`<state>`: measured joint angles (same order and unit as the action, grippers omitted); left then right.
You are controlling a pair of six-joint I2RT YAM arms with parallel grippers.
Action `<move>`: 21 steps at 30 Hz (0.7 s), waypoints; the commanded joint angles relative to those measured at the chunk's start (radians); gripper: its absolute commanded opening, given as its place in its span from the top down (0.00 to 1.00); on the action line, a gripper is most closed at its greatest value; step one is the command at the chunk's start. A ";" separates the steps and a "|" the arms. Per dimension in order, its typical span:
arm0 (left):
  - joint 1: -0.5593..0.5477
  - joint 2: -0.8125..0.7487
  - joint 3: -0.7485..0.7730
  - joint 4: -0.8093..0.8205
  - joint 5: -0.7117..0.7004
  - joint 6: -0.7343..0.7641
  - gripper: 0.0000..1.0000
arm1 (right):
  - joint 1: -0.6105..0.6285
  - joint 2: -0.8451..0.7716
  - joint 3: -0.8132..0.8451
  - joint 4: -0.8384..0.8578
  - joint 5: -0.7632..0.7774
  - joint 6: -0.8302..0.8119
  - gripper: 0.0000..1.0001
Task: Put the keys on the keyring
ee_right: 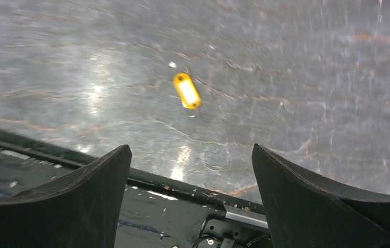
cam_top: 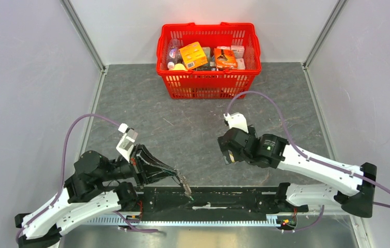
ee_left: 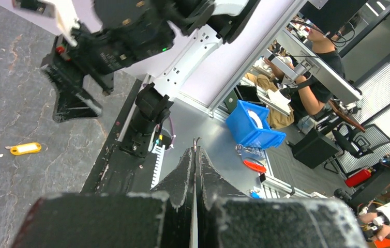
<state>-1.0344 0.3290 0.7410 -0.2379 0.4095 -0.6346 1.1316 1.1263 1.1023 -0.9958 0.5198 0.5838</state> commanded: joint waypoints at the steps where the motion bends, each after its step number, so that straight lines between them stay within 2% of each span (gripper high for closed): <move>1: -0.001 -0.006 -0.007 0.083 -0.012 -0.004 0.98 | -0.117 0.016 -0.128 0.088 -0.063 0.088 0.07; 8: -0.001 -0.036 -0.031 0.082 -0.009 -0.005 0.98 | -0.247 0.043 -0.322 0.277 -0.173 0.286 0.22; 14: -0.001 -0.067 -0.042 0.065 -0.011 0.003 0.98 | -0.255 0.008 -0.428 0.424 -0.184 0.515 0.40; 18: 0.000 -0.083 -0.044 0.058 -0.008 0.004 0.98 | -0.256 -0.035 -0.483 0.480 -0.187 0.626 0.48; 21: -0.001 -0.090 -0.046 0.058 -0.004 0.004 0.98 | -0.255 -0.054 -0.515 0.494 -0.191 0.668 0.48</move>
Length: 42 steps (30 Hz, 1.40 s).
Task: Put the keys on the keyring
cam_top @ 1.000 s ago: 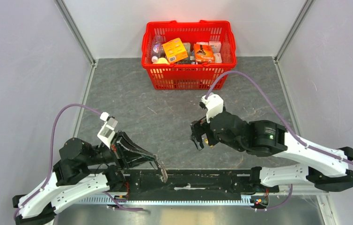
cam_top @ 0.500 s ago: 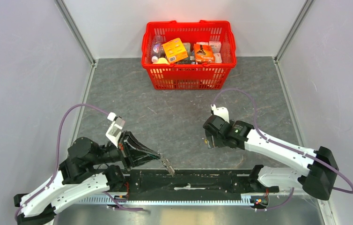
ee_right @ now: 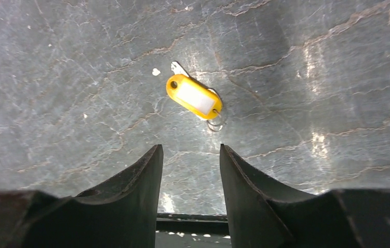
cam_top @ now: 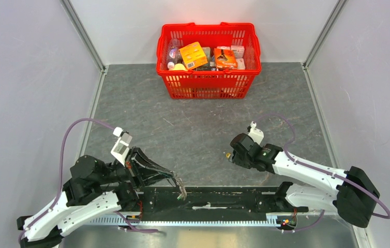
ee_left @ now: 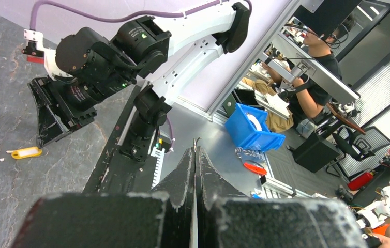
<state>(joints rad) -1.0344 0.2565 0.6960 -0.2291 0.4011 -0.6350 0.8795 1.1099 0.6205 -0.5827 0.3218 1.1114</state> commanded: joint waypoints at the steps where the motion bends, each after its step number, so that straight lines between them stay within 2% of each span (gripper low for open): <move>1: -0.001 -0.020 -0.002 0.049 0.005 0.006 0.98 | -0.004 -0.041 -0.041 0.080 0.009 0.148 0.49; 11: -0.001 -0.030 -0.006 0.051 0.010 0.001 0.98 | -0.004 -0.045 -0.134 0.128 0.032 0.226 0.52; 35: -0.001 -0.035 0.006 0.028 0.011 0.006 0.98 | -0.003 0.022 -0.185 0.211 0.104 0.285 0.66; 39: -0.001 -0.038 0.010 0.018 0.008 0.009 0.98 | -0.004 0.018 -0.195 0.213 0.115 0.292 0.71; 42: -0.001 -0.034 0.010 0.017 0.008 0.012 0.98 | -0.004 0.022 -0.197 0.221 0.117 0.293 0.79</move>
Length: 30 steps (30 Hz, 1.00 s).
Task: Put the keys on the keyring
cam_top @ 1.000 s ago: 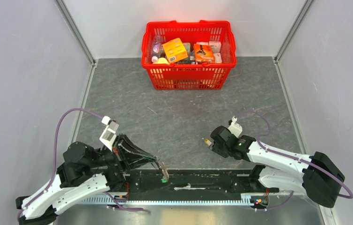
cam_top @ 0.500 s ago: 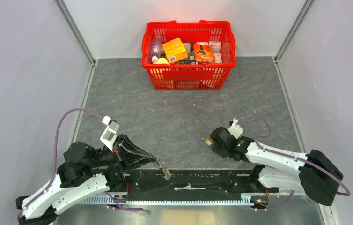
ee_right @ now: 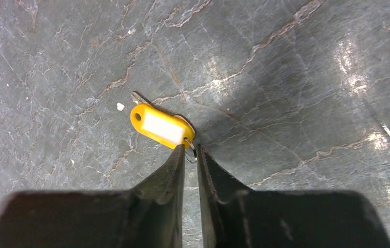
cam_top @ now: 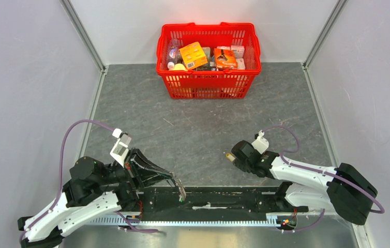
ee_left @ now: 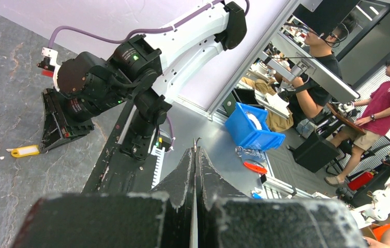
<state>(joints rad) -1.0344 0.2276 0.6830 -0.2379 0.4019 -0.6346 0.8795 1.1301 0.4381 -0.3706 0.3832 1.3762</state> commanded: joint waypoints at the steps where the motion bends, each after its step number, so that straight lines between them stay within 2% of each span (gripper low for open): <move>1: -0.001 -0.004 0.023 0.026 0.008 0.012 0.98 | -0.004 0.004 -0.016 0.010 0.056 0.029 0.81; 6: 0.000 -0.001 0.023 0.025 0.008 0.013 0.98 | -0.004 0.001 -0.014 0.010 0.061 0.020 1.00; 12: -0.001 0.003 0.026 0.025 0.006 0.009 0.98 | -0.004 -0.070 0.072 -0.086 0.057 -0.106 1.00; 19: -0.001 0.017 0.042 0.007 -0.003 0.003 0.98 | -0.003 -0.250 0.270 -0.302 0.005 -0.384 1.00; 25: -0.001 0.061 0.064 0.004 0.019 -0.004 0.98 | -0.002 -0.259 0.524 -0.445 -0.232 -0.732 1.00; 30: 0.000 0.102 0.091 0.003 0.044 -0.011 0.98 | -0.001 -0.238 0.688 -0.535 -0.380 -0.930 1.00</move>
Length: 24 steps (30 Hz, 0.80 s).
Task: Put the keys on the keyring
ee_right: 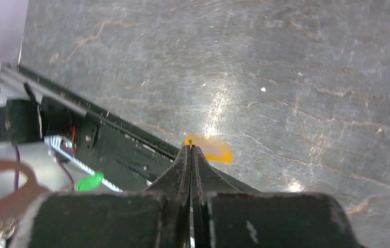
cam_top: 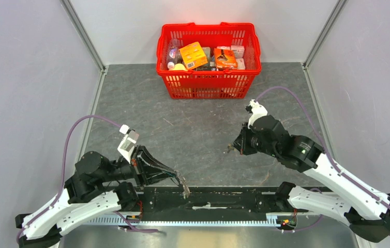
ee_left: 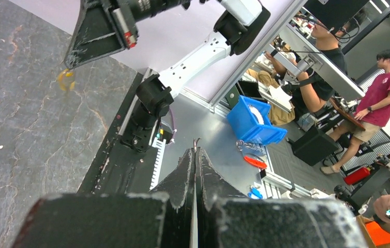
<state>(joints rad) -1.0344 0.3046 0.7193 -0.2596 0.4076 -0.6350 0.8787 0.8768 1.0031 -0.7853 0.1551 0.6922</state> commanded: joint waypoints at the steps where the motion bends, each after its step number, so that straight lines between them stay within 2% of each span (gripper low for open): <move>1: 0.000 0.029 0.058 0.025 0.040 -0.014 0.98 | -0.001 0.019 0.149 -0.136 -0.195 -0.285 1.00; 7: 0.000 0.082 0.087 0.019 0.061 -0.048 0.98 | -0.001 0.002 0.252 -0.127 -0.377 -0.497 1.00; 12: -0.001 0.124 0.107 -0.001 0.065 -0.047 0.98 | -0.001 0.042 0.360 -0.157 -0.619 -0.601 1.00; 17: -0.001 0.145 0.118 -0.019 0.030 -0.032 0.98 | 0.000 0.159 0.514 -0.237 -0.792 -0.629 1.00; 24: -0.001 0.168 0.135 -0.040 -0.043 -0.007 0.98 | 0.000 0.278 0.658 -0.236 -0.963 -0.593 1.00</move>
<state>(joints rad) -1.0344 0.4561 0.7944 -0.3111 0.4149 -0.6533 0.8795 1.1202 1.5822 -1.0134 -0.6533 0.1028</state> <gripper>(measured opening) 0.029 0.006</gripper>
